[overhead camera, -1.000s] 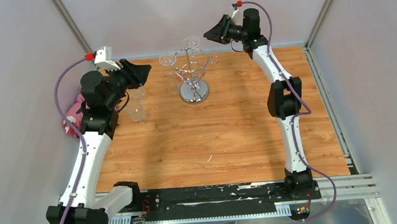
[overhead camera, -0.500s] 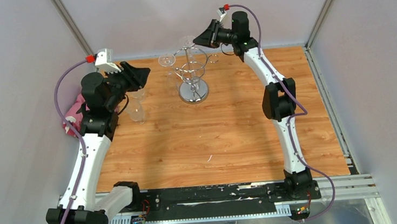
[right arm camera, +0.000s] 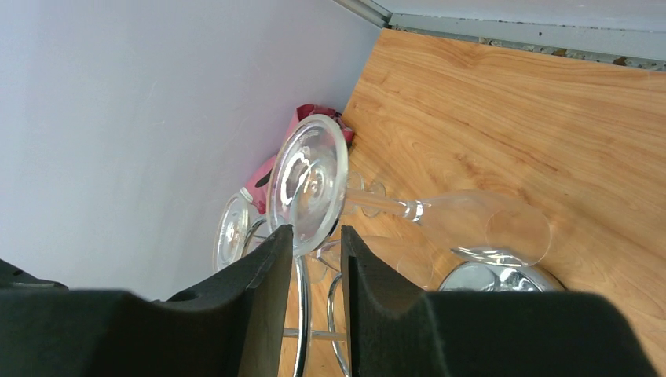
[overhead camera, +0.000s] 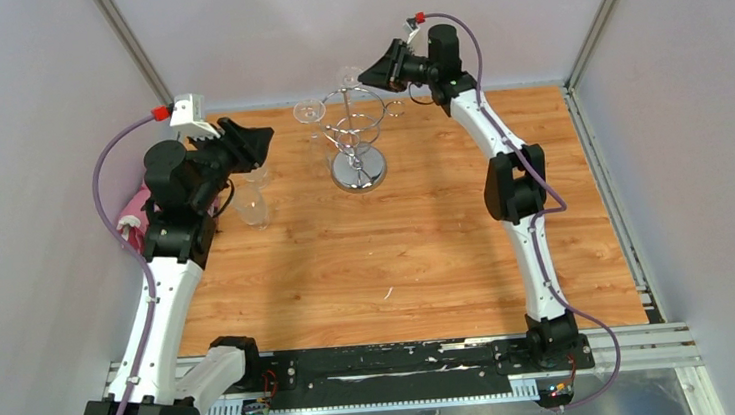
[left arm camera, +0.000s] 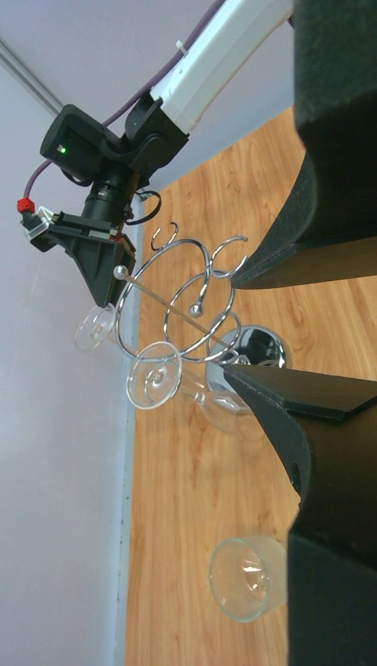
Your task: Take the wine glass off the wine glass rack
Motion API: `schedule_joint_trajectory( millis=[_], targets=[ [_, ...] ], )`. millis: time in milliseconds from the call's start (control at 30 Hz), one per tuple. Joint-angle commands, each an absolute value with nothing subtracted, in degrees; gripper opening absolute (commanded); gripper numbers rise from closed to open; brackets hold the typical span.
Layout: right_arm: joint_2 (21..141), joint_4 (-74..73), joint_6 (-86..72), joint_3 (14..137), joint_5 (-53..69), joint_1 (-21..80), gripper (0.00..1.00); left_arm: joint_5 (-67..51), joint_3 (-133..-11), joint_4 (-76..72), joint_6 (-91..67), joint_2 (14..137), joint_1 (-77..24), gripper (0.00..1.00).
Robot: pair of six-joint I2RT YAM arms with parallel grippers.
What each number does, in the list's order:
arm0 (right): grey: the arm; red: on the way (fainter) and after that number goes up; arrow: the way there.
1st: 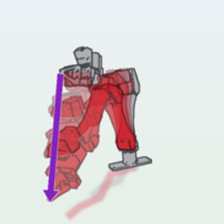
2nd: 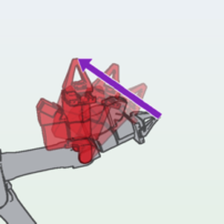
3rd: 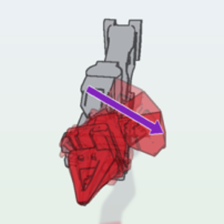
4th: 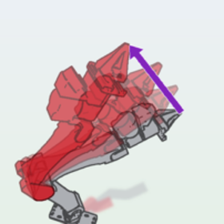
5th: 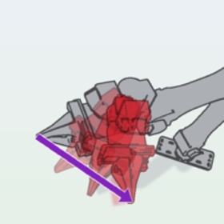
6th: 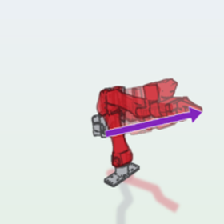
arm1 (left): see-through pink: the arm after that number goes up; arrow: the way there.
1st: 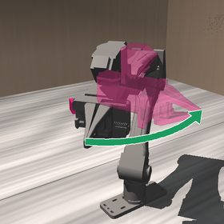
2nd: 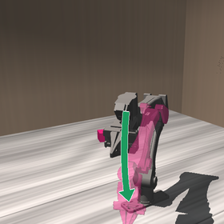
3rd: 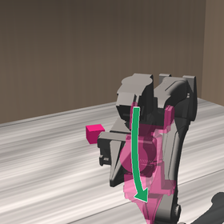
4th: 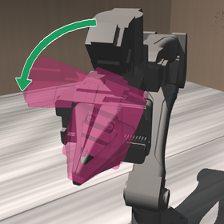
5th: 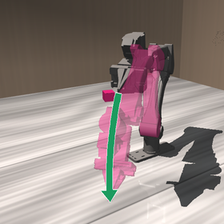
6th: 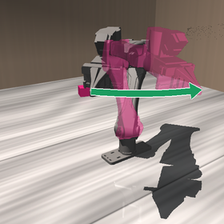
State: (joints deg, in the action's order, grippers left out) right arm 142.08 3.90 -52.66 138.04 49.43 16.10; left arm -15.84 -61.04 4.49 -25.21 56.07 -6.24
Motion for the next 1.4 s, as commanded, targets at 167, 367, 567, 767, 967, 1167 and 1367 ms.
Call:
schedule_joint_trajectory(
  millis=[167,367,567,767,967,1167,1367],
  targets=[
    [144.99,5.75,-55.09,140.43,48.25,16.53,0.34,-14.59,-59.94,5.29,-23.63,54.94,-6.51,0.45],
    [146.53,10.08,-59.02,142.17,47.74,16.6,0.35,-15.21,-59.94,5.16,-23.76,55.61,-6.54,0.45],
    [147.63,11.42,-60.65,143.76,47.23,16.66,0.34,-16.5,-59.6,4.08,-24.25,56.37,-6.53,0.45],
    [146.67,14.59,-61.53,142.4,46.68,16.87,0.34,-17.61,-59.27,3.36,-24.69,57.3,-6.57,0.45],
    [146.69,11.54,-59.99,143.88,48.26,16.98,0.29,-17.09,-59.07,3.63,-24.46,57.91,-6.58,0.45],
    [145.54,10.81,-58.84,140.41,49.48,16.94,0.05,-17.18,-58.87,3.52,-24.34,58.26,-6.52,0.45],
    [144.68,14.2,-62.02,139.31,48.75,16.96,0.0,-17.32,-58.56,3.42,-24.43,57.98,-6.59,0.45]
  ],
)
